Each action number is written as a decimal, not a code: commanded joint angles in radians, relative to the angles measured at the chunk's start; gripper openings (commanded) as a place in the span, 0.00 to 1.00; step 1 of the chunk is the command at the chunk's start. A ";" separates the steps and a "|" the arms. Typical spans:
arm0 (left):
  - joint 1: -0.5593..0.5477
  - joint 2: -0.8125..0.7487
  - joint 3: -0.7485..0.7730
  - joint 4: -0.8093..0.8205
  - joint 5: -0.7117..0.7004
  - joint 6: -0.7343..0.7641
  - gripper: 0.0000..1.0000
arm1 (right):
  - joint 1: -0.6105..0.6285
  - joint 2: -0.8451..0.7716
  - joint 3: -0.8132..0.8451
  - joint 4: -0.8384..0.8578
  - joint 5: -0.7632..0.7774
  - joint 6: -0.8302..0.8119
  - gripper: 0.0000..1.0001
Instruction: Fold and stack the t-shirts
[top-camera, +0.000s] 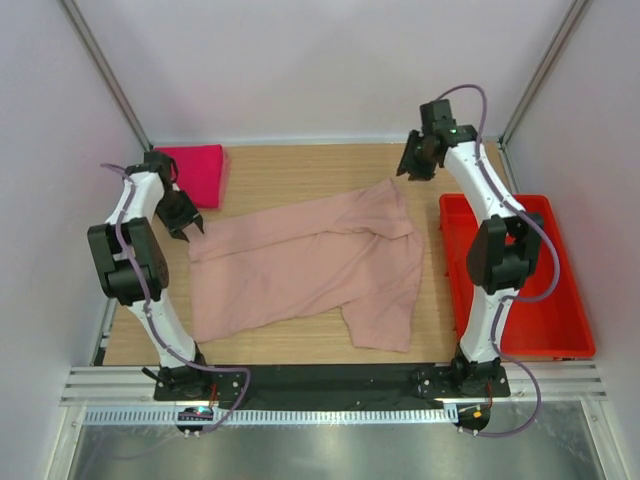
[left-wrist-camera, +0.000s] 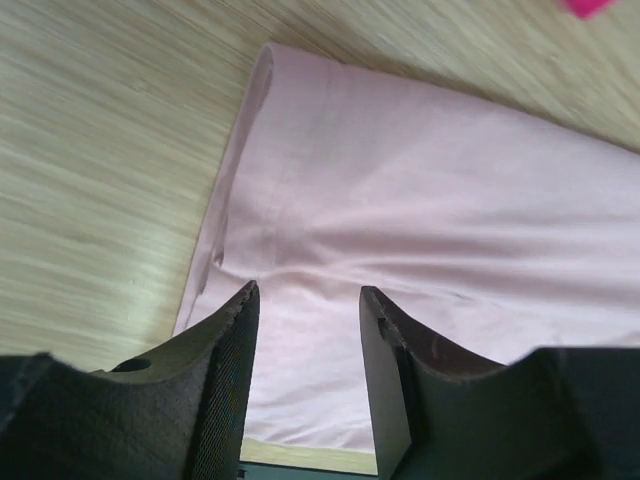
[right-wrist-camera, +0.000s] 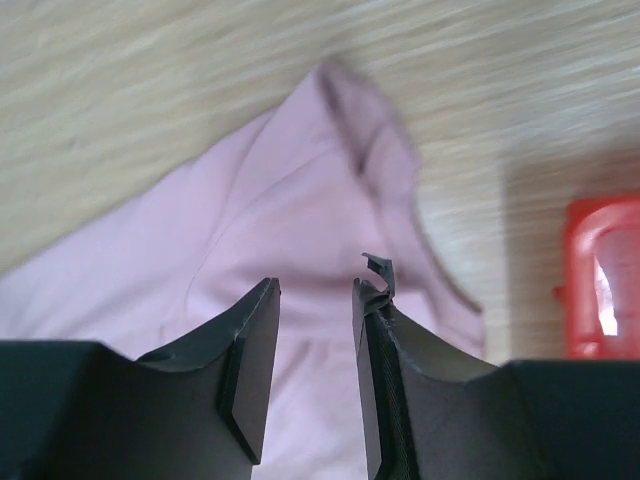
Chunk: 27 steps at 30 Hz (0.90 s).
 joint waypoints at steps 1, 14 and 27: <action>0.002 -0.117 0.010 -0.026 0.037 0.012 0.47 | 0.130 -0.081 -0.093 -0.007 -0.046 -0.058 0.42; -0.259 -0.409 -0.257 0.075 0.170 -0.154 0.40 | 0.294 -0.170 -0.440 0.146 -0.041 -0.030 0.39; -0.404 -0.490 -0.274 0.014 0.108 -0.172 0.36 | 0.288 -0.027 -0.382 0.215 -0.067 -0.015 0.30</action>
